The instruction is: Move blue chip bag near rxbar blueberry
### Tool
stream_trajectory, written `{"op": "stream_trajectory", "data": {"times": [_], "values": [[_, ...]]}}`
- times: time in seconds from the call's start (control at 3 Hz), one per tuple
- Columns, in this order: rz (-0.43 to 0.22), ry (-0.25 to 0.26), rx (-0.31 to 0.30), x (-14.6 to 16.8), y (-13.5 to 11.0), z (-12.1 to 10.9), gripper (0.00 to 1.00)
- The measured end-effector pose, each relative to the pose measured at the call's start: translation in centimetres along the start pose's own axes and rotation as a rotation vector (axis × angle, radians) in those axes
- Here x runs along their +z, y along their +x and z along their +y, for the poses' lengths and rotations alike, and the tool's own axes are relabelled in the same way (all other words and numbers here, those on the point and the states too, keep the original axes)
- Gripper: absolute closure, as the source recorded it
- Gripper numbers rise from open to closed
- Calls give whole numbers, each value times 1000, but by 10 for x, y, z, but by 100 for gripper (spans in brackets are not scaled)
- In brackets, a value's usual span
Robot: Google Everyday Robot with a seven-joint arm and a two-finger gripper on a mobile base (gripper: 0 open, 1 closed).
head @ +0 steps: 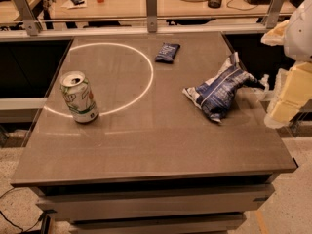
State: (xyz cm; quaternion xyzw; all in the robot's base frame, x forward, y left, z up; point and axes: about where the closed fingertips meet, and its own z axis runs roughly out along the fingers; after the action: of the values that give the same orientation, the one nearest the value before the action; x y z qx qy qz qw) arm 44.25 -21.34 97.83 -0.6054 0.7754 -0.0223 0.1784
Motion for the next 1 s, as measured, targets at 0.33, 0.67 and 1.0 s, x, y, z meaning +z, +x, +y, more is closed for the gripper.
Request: {"op": "stream_trajectory", "data": {"times": [0.33,0.67,1.0], "values": [[-72,32,45,9,-5,-12,0],[-147,70,85,26,-8,-32,0],[-205,109,115,48,-10,-45,0]]}}
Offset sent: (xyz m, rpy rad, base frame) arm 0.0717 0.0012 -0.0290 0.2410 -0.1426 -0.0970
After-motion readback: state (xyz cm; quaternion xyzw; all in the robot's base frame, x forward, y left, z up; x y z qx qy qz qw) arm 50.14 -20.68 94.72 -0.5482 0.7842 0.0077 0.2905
